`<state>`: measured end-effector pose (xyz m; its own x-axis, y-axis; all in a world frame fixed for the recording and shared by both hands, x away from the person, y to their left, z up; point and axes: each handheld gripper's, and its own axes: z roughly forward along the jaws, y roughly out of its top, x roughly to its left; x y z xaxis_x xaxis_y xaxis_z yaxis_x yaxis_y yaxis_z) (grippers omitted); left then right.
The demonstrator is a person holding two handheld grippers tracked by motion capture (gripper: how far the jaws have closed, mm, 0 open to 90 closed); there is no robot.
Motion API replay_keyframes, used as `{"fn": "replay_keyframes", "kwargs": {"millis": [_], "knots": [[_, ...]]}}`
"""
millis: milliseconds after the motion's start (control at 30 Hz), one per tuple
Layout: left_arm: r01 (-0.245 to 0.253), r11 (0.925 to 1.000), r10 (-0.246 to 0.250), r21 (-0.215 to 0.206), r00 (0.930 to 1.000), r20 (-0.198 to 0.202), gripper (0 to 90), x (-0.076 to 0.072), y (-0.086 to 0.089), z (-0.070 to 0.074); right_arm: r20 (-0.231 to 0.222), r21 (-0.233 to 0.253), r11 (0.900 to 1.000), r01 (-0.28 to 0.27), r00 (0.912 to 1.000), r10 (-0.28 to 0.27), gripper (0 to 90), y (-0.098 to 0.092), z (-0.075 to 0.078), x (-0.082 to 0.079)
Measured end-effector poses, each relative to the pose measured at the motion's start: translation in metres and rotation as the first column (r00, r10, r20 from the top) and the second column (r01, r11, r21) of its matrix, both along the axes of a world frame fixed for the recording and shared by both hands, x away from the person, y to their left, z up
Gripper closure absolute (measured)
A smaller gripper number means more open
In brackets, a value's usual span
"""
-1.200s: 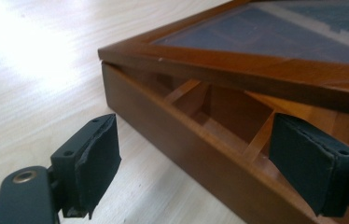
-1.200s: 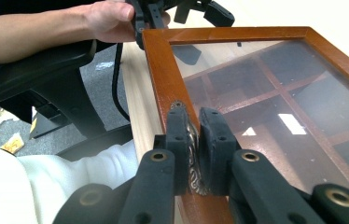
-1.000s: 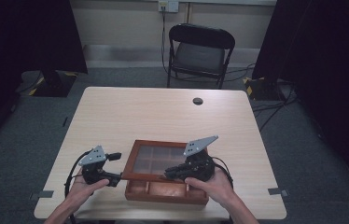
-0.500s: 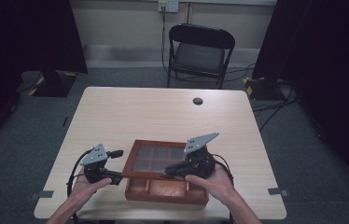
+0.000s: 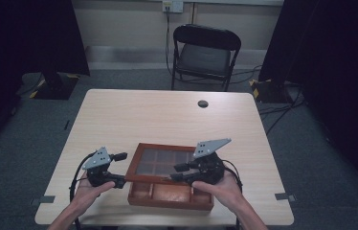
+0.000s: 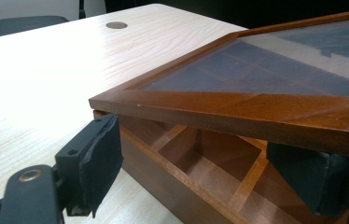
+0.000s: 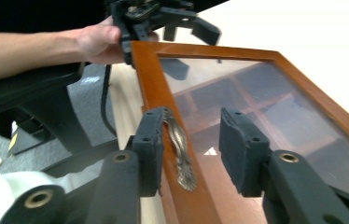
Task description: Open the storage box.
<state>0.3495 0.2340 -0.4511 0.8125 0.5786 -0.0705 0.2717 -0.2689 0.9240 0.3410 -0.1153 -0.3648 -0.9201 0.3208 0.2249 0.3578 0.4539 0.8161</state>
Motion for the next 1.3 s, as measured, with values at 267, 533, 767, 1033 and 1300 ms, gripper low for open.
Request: {"fn": "replay_keyframes", "kwargs": {"millis": [267,533,767,1033,1300], "knots": [[0.012,0.9999,-0.012,-0.007,0.9999,-0.005,17.4,0.002,-0.005,0.004,-0.013,0.018,0.995,0.097,0.9952,-0.097,44.5,-0.025,-0.004,0.000],[0.024,0.9996,-0.024,-0.011,0.9997,0.004,20.7,0.005,-0.008,0.009,-0.015,0.053,0.988,0.142,0.9898,-0.142,36.2,-0.047,-0.008,-0.003],[0.029,0.9992,-0.029,-0.028,0.9995,0.014,24.9,0.008,-0.010,0.014,-0.015,0.077,0.984,0.160,0.9871,-0.159,26.2,-0.055,-0.010,-0.004],[0.028,0.9981,-0.027,-0.055,0.9994,0.021,27.5,0.016,-0.015,0.023,0.008,0.063,0.984,0.167,0.9858,-0.168,23.4,-0.053,-0.010,-0.003],[0.040,0.9985,-0.040,-0.036,0.9991,0.011,28.4,0.019,-0.017,0.027,0.024,0.052,0.980,0.190,0.9812,-0.191,25.2,-0.059,-0.013,-0.001]]}}
